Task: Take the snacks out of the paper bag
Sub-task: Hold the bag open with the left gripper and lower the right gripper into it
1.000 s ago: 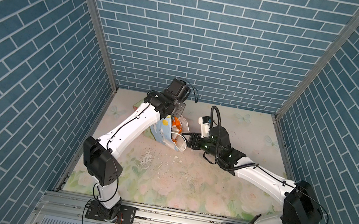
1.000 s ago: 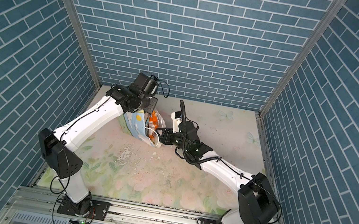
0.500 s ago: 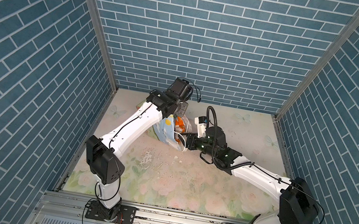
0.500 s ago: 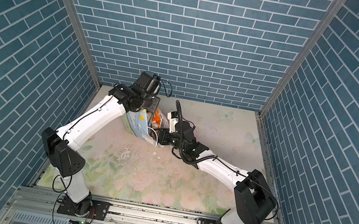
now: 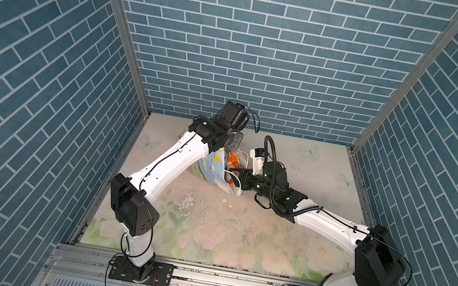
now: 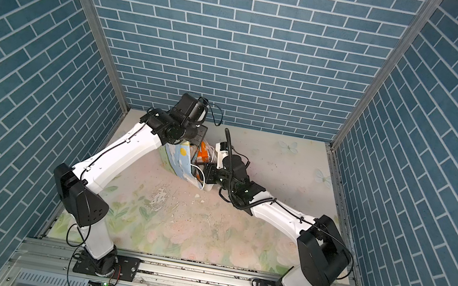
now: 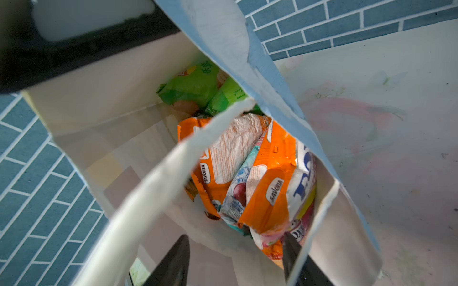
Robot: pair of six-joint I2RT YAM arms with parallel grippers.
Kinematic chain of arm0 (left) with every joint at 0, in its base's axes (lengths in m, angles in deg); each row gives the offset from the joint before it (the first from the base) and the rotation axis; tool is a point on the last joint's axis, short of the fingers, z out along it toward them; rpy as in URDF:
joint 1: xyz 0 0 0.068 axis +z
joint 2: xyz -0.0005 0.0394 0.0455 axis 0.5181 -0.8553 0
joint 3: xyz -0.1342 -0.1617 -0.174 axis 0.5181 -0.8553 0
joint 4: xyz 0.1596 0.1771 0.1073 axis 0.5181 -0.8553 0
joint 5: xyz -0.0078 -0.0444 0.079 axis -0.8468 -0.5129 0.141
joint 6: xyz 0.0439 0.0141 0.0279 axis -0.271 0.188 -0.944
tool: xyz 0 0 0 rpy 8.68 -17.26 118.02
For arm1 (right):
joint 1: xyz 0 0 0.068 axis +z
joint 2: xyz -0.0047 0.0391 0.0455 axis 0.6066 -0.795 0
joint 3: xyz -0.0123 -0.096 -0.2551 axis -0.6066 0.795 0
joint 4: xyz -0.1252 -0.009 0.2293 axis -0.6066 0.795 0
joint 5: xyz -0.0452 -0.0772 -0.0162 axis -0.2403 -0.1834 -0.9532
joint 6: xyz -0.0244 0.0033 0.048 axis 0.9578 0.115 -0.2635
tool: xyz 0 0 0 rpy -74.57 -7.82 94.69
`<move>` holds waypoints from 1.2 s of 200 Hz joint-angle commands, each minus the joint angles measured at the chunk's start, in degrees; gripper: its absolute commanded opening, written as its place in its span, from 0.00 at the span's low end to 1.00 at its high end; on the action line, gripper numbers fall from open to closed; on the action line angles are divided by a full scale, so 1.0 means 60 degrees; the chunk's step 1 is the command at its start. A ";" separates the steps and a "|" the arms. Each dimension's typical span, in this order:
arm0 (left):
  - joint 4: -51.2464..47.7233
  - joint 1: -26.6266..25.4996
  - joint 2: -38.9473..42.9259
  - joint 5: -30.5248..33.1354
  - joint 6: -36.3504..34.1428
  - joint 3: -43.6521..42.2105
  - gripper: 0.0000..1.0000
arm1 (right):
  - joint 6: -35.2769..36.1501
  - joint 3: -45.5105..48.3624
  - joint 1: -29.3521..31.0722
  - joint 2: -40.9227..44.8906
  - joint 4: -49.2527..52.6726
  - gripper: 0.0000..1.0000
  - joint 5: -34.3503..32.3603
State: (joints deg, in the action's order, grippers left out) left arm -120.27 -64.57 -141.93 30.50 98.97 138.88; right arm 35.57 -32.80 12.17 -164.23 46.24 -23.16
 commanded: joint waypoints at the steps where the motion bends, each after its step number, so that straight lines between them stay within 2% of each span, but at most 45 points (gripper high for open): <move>1: 0.0579 -0.0138 0.0643 -0.0234 0.0135 -0.0015 0.00 | -0.0064 -0.0267 0.0040 -0.0070 0.0081 0.60 -0.0618; 83: 0.0807 -0.0137 0.0700 -0.0796 0.0452 -0.0223 0.00 | -0.0150 -0.0565 0.0047 -0.0637 -0.0227 0.58 -0.0285; 163: 0.0840 -0.0167 0.0725 -0.1136 0.0562 -0.0149 0.00 | -0.0261 -0.0698 0.0052 -0.1138 -0.0162 0.57 -0.0923; 207: 0.0765 -0.0177 0.0634 -0.1080 0.0547 -0.0184 0.00 | -0.0213 -0.0792 0.0050 -0.1173 -0.0299 0.37 -0.0880; 221: 0.0786 -0.0180 0.0599 -0.1074 0.0541 -0.0206 0.00 | -0.0192 -0.0755 0.0047 -0.1098 -0.0308 0.27 -0.0901; 240: 0.0783 -0.0169 0.0532 -0.1039 0.0538 -0.0196 0.00 | -0.0167 -0.0645 0.0047 -0.0941 -0.0335 0.23 -0.0927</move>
State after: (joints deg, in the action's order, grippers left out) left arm -119.47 -64.77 -140.82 25.39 101.64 137.11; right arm 34.48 -35.57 12.15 -170.94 46.15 -27.93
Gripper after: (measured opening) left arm 0.044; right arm 0.245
